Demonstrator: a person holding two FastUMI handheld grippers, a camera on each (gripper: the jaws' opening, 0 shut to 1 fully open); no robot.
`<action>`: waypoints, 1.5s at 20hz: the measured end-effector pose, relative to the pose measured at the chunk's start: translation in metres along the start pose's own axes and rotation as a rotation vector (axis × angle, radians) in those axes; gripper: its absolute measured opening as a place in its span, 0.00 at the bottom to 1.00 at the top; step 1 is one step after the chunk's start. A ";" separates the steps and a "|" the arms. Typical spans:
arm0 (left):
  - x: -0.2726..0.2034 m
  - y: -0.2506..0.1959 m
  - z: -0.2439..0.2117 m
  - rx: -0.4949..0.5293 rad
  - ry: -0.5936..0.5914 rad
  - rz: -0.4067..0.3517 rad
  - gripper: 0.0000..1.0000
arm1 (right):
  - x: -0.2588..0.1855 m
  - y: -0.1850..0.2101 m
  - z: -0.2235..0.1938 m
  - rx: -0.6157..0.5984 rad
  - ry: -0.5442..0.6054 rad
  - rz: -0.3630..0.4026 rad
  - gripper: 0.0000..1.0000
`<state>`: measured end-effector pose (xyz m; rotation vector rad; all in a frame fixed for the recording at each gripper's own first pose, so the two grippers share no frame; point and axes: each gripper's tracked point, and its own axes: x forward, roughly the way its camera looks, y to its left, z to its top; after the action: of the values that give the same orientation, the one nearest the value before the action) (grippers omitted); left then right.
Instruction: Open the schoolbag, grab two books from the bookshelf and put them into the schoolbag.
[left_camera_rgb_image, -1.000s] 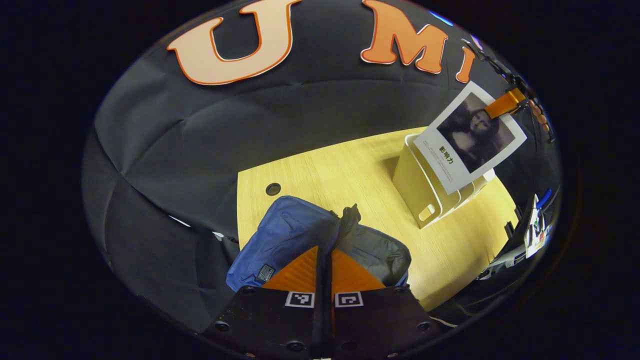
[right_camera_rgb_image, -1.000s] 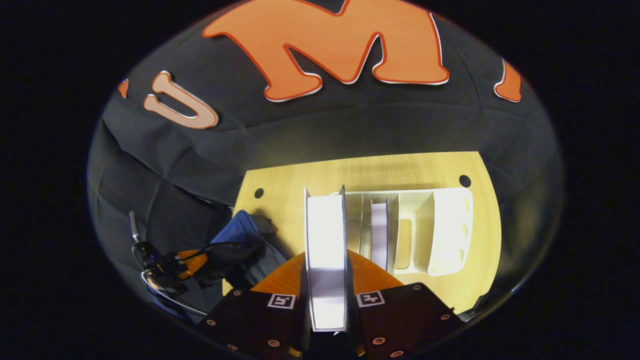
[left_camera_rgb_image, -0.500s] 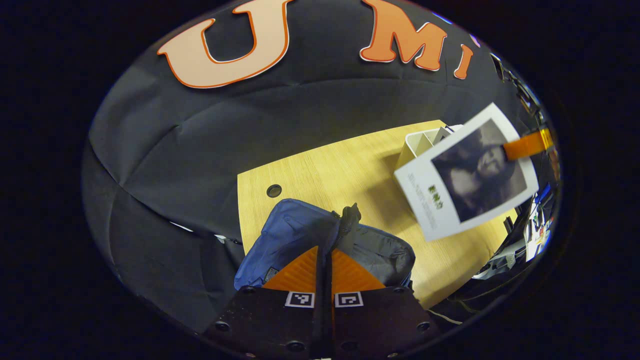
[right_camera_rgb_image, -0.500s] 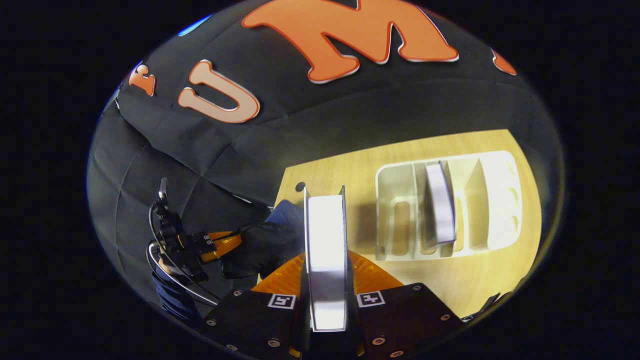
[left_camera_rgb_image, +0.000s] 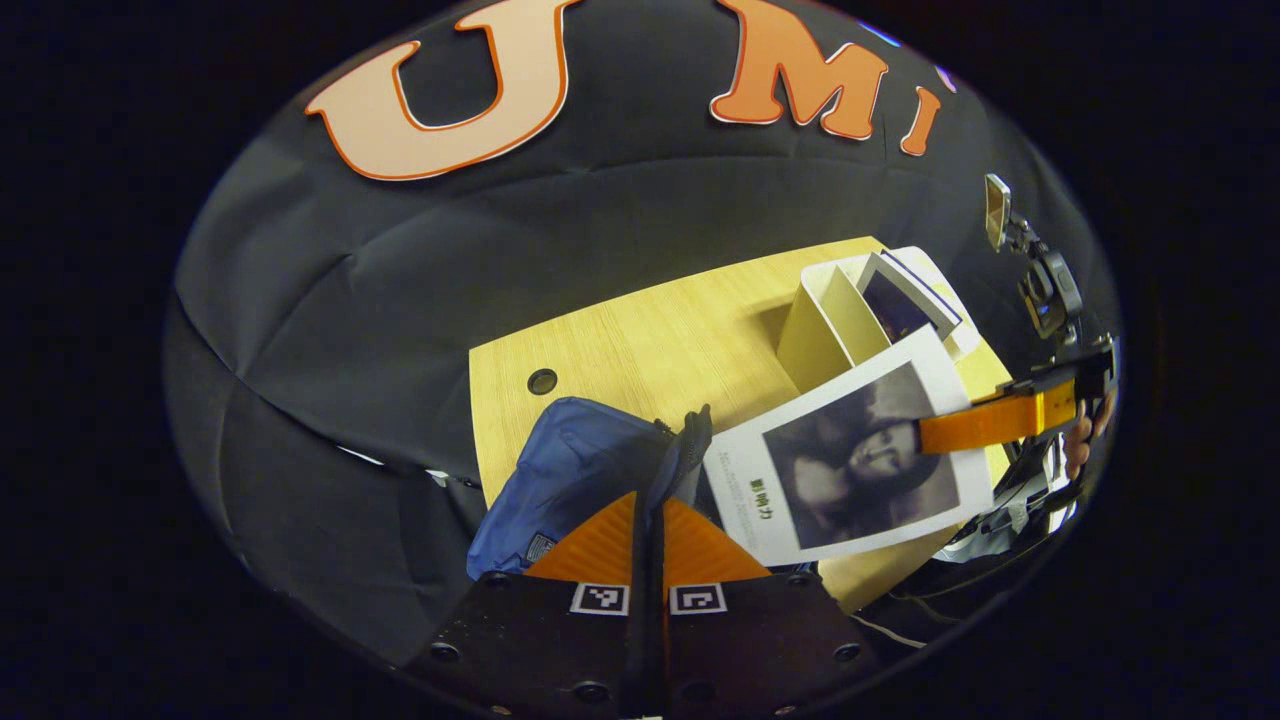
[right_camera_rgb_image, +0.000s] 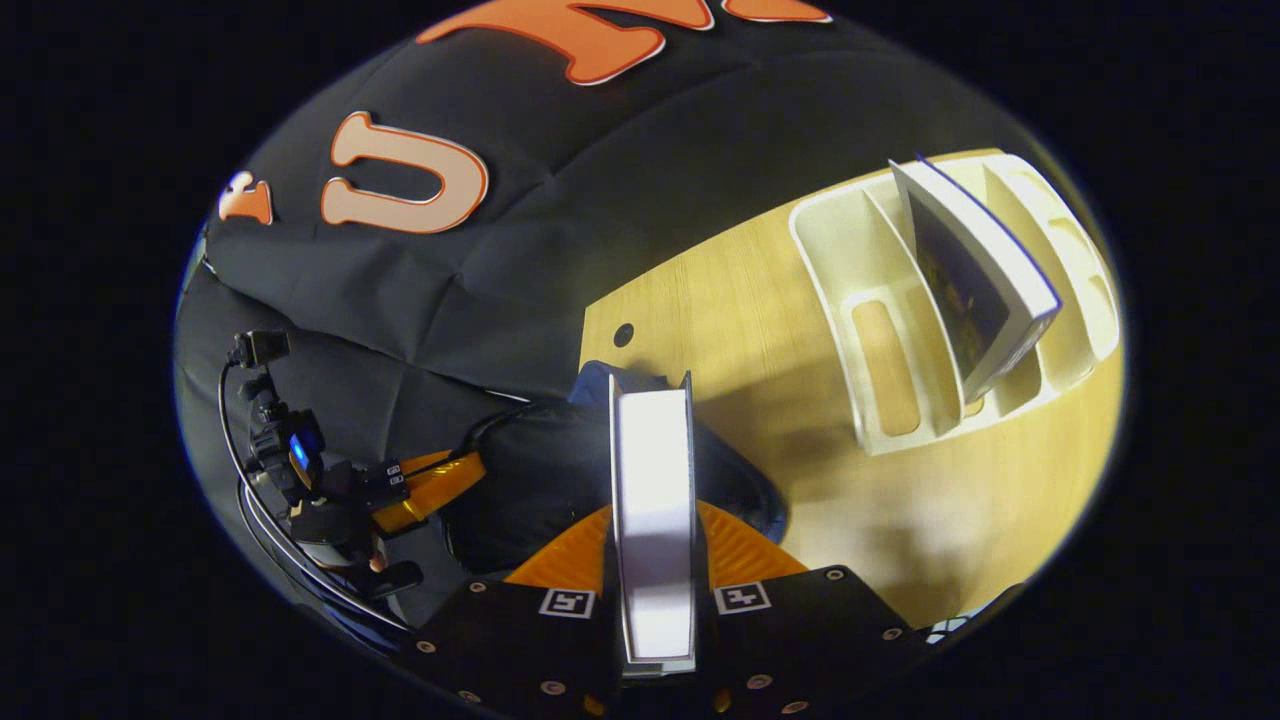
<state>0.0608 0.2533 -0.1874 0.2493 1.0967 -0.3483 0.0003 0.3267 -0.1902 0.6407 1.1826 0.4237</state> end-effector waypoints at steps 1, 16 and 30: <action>0.000 -0.001 0.001 0.002 0.000 -0.006 0.01 | 0.007 -0.001 -0.007 0.019 -0.007 0.000 0.29; -0.012 -0.040 -0.018 0.015 -0.005 -0.091 0.01 | 0.122 0.026 -0.083 0.271 0.002 0.082 0.28; -0.004 -0.049 -0.028 0.031 0.007 -0.118 0.01 | 0.166 0.025 -0.101 0.300 0.111 0.084 0.58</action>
<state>0.0168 0.2188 -0.1970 0.2136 1.1158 -0.4706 -0.0386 0.4719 -0.3161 0.9385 1.3419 0.3586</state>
